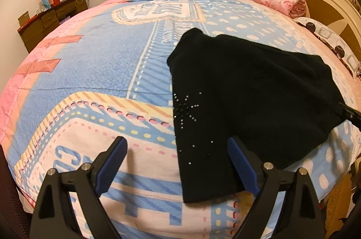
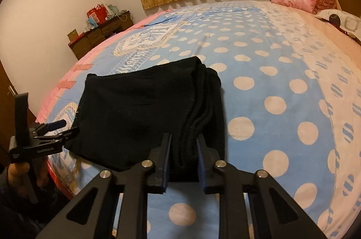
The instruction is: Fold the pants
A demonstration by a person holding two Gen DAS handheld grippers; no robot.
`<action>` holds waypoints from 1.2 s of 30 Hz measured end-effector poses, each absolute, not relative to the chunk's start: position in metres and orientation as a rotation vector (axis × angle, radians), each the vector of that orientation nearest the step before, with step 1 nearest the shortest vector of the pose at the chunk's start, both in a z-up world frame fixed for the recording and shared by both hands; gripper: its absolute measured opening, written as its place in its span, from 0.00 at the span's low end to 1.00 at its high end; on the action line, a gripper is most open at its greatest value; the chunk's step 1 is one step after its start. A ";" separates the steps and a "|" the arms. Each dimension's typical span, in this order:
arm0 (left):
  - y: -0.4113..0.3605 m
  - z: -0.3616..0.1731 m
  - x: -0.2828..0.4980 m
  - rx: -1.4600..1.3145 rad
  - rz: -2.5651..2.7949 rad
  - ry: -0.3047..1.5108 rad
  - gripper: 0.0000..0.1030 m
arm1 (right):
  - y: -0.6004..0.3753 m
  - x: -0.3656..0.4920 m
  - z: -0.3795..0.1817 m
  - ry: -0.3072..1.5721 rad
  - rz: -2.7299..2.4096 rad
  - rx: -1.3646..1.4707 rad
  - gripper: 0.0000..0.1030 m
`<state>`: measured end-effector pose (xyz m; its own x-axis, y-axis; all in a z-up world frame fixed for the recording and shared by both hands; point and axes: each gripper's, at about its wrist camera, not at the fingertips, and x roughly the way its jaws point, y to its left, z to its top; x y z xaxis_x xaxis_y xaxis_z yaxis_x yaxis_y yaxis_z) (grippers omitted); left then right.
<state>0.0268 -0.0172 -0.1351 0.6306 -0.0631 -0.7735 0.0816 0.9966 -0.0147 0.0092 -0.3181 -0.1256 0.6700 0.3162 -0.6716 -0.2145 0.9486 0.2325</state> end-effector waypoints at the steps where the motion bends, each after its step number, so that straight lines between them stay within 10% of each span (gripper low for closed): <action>1: -0.017 -0.136 0.027 0.021 -0.085 0.886 0.90 | -0.319 0.006 -0.125 0.779 0.306 0.146 0.18; 8: -0.017 -0.136 0.026 0.030 -0.084 0.883 0.93 | -0.327 0.007 -0.140 0.787 0.275 0.144 0.18; 13: -0.023 -0.120 0.015 0.093 -0.030 0.794 0.93 | -0.336 0.007 -0.136 0.741 0.240 0.167 0.43; 24: -0.076 -0.120 0.016 0.225 -0.158 0.731 0.93 | -0.330 0.060 -0.106 0.693 0.303 0.163 0.44; 28: -0.075 -0.133 0.024 0.214 -0.171 0.783 0.93 | -0.318 0.084 -0.117 0.749 0.302 0.136 0.13; 36: -0.072 -0.137 0.026 0.166 -0.183 0.789 1.00 | -0.331 0.104 -0.132 0.743 0.298 0.202 0.07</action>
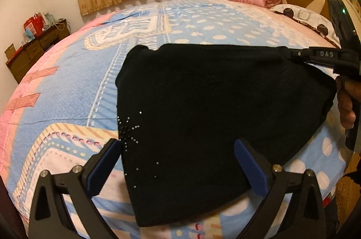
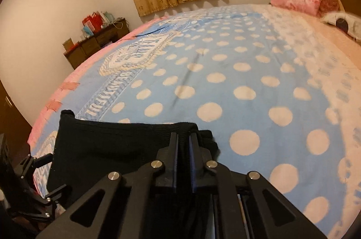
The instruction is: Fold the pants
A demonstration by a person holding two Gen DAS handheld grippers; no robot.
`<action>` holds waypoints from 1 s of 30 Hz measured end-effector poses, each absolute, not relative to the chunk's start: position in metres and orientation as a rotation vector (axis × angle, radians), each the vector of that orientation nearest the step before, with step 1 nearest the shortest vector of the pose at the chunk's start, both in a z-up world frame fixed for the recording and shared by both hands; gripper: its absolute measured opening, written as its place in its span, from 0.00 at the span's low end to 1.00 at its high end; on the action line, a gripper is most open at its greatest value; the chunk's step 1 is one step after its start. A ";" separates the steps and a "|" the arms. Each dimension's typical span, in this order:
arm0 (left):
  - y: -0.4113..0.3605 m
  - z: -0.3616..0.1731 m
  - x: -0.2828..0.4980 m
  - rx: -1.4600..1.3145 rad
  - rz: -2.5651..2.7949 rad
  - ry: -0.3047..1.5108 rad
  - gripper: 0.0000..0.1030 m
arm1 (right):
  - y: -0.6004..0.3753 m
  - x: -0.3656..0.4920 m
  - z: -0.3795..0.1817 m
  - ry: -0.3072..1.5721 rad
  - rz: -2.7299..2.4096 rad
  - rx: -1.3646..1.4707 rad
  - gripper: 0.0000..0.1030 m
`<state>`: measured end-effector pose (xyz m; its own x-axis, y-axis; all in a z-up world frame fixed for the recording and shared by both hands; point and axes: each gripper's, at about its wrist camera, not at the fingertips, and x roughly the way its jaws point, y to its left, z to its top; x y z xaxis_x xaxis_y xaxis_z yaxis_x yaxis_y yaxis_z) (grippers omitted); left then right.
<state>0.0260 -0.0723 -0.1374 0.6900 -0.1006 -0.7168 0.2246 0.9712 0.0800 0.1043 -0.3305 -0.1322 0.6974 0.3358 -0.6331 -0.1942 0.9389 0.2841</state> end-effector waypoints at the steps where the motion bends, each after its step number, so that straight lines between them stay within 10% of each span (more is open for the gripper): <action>1: -0.071 -0.136 0.024 0.164 -0.179 0.790 1.00 | -0.334 0.104 -0.133 0.744 0.305 0.231 0.07; 4: -0.072 -0.130 0.022 0.179 -0.152 0.763 1.00 | -0.334 0.098 -0.128 0.744 0.292 0.217 0.10; 8: -0.071 -0.131 0.028 0.181 -0.140 0.778 1.00 | -0.331 0.064 -0.109 0.647 0.197 0.146 0.50; 18: -0.068 -0.137 0.033 0.141 -0.146 0.810 1.00 | -0.301 0.011 -0.133 0.686 0.169 -0.015 0.56; 23: -0.065 -0.142 0.037 0.103 -0.161 0.822 1.00 | -0.321 0.015 -0.155 0.693 0.152 0.030 0.84; 30: -0.062 -0.138 0.036 0.087 -0.164 0.836 1.00 | -0.330 0.015 -0.157 0.683 0.163 0.087 0.88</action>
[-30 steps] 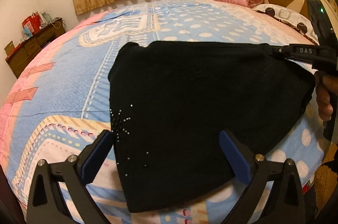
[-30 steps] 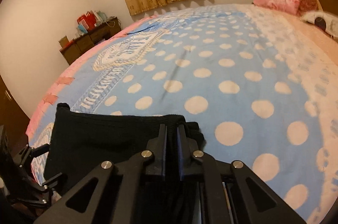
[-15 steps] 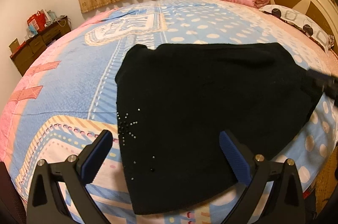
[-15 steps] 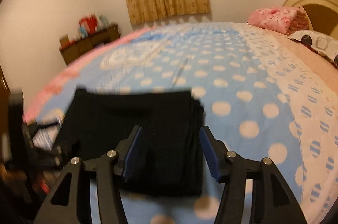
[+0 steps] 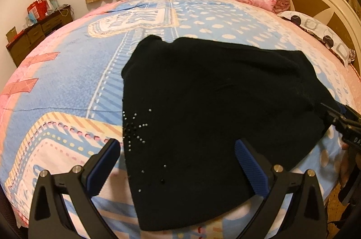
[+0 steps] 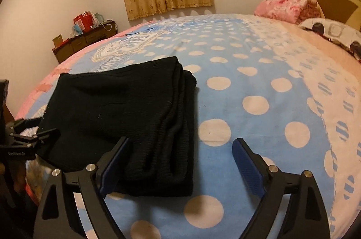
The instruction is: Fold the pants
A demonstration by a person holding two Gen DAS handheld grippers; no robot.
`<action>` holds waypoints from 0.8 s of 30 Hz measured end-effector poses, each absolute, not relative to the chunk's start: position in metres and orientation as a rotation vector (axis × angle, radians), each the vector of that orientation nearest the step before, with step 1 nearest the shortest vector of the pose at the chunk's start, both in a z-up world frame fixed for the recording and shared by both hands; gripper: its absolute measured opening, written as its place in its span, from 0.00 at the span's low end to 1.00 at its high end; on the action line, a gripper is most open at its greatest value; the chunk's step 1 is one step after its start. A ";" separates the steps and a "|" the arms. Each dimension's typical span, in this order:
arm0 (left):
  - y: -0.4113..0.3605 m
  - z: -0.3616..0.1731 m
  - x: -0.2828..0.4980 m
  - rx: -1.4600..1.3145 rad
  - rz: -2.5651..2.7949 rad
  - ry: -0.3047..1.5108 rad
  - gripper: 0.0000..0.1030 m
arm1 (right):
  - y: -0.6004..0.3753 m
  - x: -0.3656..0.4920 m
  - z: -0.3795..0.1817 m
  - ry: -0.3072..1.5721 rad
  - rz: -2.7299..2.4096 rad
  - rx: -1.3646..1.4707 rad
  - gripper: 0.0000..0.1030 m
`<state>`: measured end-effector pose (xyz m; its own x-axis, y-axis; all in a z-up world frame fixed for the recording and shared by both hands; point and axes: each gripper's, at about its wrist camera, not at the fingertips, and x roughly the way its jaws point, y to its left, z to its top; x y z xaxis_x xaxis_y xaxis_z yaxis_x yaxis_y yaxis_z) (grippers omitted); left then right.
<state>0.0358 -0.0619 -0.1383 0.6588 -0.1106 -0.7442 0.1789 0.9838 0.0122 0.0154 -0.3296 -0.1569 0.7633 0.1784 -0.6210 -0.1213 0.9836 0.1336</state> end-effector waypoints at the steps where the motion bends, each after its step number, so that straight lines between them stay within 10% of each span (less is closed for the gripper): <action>1: -0.062 -0.136 0.034 0.100 -0.159 0.834 1.00 | -0.331 0.013 -0.154 0.682 0.164 0.102 0.88; 24: -0.032 -0.134 0.068 -0.012 -0.151 0.856 1.00 | -0.321 0.070 -0.137 0.724 0.266 0.133 0.86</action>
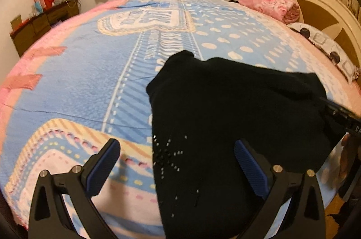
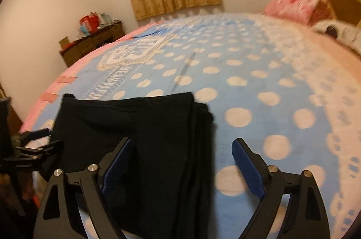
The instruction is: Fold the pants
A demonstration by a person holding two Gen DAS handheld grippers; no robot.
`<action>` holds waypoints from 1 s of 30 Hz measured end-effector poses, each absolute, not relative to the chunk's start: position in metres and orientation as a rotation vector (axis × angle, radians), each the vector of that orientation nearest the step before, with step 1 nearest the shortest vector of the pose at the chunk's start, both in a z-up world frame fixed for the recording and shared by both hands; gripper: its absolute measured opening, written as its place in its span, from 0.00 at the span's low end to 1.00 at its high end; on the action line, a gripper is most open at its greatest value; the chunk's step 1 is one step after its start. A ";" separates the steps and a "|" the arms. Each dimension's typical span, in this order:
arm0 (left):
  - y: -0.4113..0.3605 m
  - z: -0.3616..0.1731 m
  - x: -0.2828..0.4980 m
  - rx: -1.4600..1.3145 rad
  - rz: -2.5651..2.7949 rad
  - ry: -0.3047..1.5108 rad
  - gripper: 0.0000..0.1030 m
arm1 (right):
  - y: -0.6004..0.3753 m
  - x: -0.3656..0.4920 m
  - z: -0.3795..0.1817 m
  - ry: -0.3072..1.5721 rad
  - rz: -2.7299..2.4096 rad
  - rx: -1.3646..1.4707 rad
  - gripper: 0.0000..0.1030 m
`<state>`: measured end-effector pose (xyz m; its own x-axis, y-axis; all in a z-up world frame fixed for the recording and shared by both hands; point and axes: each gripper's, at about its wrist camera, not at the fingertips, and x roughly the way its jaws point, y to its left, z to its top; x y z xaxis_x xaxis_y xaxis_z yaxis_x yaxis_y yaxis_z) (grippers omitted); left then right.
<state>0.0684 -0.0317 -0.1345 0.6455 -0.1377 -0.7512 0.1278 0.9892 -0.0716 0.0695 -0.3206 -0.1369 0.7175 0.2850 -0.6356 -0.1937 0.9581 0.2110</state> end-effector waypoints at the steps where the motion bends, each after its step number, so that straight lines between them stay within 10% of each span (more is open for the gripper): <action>1: -0.031 -0.136 0.071 -0.028 -0.159 0.865 1.00 | -0.321 0.073 -0.139 0.741 0.278 0.147 0.78; 27: -0.038 -0.144 0.083 -0.054 -0.190 0.889 1.00 | -0.318 0.078 -0.153 0.714 0.344 0.161 0.60; 30: -0.038 -0.143 0.080 -0.060 -0.184 0.890 0.97 | -0.314 0.073 -0.149 0.708 0.349 0.154 0.47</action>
<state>0.0798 -0.0383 -0.1428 0.6150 -0.1849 -0.7665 0.1350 0.9825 -0.1286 0.0734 -0.3136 -0.1494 0.7047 0.3642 -0.6089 -0.2612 0.9311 0.2546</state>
